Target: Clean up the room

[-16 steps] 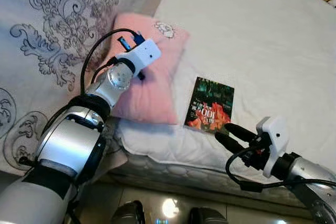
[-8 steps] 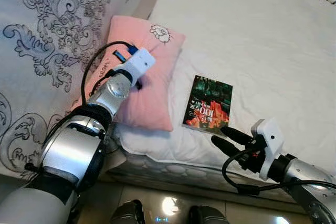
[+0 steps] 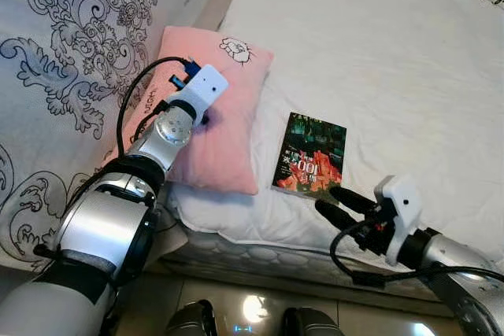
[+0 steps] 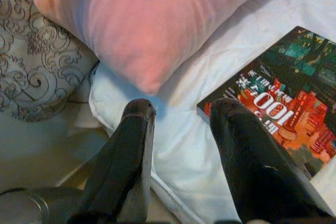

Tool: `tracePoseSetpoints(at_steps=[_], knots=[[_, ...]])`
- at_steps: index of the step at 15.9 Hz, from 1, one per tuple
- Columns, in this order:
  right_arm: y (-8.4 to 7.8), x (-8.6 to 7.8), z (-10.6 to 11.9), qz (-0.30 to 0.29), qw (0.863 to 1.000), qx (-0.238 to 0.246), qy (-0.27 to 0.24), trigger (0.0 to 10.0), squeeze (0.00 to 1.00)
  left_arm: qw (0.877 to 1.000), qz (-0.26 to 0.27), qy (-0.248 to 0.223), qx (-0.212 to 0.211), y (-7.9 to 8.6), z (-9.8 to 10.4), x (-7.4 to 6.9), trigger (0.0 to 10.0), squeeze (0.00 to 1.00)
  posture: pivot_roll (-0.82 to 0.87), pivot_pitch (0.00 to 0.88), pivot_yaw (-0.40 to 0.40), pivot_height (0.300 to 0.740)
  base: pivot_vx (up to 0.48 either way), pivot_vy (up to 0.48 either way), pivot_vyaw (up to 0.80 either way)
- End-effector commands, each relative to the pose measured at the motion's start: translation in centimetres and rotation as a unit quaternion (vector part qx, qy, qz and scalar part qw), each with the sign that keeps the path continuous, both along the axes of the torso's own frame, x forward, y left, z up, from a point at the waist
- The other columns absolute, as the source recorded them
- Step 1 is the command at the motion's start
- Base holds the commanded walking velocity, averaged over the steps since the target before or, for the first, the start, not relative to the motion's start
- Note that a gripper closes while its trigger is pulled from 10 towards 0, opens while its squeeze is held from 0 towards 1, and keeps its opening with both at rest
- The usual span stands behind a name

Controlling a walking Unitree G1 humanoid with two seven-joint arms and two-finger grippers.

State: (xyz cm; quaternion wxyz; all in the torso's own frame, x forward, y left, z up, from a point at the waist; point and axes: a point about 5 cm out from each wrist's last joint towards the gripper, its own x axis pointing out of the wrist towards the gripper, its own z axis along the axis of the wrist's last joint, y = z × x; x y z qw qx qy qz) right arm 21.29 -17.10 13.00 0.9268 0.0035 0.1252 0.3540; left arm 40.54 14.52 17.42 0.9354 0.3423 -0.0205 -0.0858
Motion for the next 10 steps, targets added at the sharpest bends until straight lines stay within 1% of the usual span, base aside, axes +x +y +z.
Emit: tracePoseSetpoints(at_steps=[1,2,3,4,5,10], knots=[[-0.2,0.2,0.1,-0.011,1.0,0.007,-0.002,10.0,0.0,0.999,0.004,-0.032,-0.021,0.0,1.8,0.4,10.0,1.0,-0.22,0.147,0.029,0.74,0.0,0.0,0.0],[-0.2,0.6,0.1,-0.013,1.0,0.009,-0.008,10.0,0.0,0.997,0.008,-0.043,-0.061,0.0,2.8,0.7,10.0,1.0,-0.21,0.139,0.034,0.74,0.0,0.0,0.0],[-0.1,0.9,0.1,-0.015,1.0,0.011,-0.011,10.0,0.0,0.995,0.012,-0.044,-0.085,0.0,3.2,0.8,10.0,1.0,-0.2,0.125,0.039,0.74,0.0,0.0,0.0],[-0.1,1.1,0.1,-0.016,1.0,0.012,-0.015,10.0,0.0,0.989,0.028,-0.029,-0.145,0.2,3.2,0.9,10.0,1.0,-0.19,0.111,0.038,0.74,0.0,0.0,0.0],[0.0,1.3,0.0,-0.02,1.0,0.012,-0.019,10.0,0.0,0.977,0.044,-0.01,-0.21,0.5,2.9,0.9,10.0,1.0,-0.18,0.098,0.042,0.74,0.0,0.0,0.0],[0.0,1.3,0.0,-0.02,1.0,0.012,-0.019,10.0,0.0,0.977,0.044,-0.01,-0.21,0.5,2.9,0.9,10.0,1.0,-0.18,0.098,0.042,0.74,0.0,0.0,0.0]])
